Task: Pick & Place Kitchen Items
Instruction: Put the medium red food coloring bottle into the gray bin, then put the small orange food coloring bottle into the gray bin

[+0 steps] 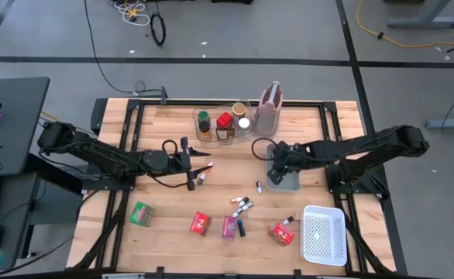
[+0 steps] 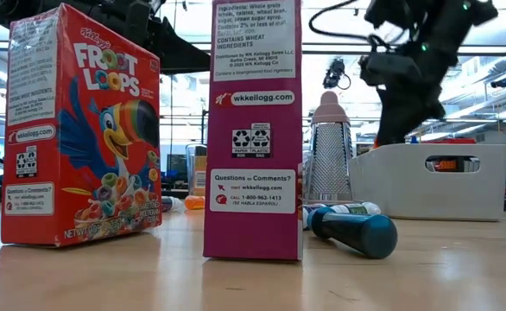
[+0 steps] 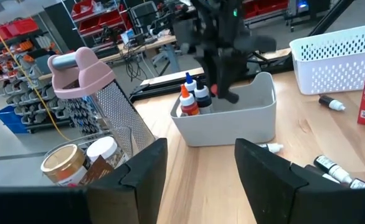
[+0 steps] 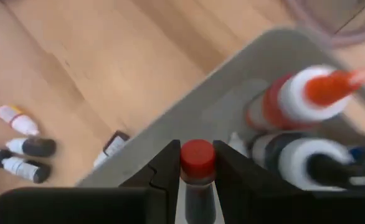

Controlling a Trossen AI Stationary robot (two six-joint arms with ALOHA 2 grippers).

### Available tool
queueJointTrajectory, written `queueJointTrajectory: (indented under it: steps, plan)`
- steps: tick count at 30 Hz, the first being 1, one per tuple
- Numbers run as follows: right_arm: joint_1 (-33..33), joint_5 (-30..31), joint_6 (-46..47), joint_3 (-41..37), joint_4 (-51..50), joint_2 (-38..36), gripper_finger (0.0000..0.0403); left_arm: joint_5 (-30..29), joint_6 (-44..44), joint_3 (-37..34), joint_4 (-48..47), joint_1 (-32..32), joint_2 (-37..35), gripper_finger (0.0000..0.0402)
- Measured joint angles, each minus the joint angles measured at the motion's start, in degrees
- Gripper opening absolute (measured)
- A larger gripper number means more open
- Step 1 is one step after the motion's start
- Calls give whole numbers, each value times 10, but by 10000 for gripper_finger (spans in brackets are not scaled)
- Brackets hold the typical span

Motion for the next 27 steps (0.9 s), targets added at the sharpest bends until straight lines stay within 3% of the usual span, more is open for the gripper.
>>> queueJointTrajectory:
  steps: [6, 13, 19, 27]
  plan:
    - [0, -31, 4, -50, 57, 0, 101, 0, 0, 0, 0, 0, 0, 197]
    - [0, -23, -7, -52, 68, 0, 160, 0, 0, 0, 0, 0, 0, 197]
    - [-4, -20, -59, -29, 74, 0, 189, 0, 0, 0, 0, 0, 0, 197]
    - [-4, -18, -148, 37, 105, 0, 187, 0, -3, 0, 0, 0, 0, 197]
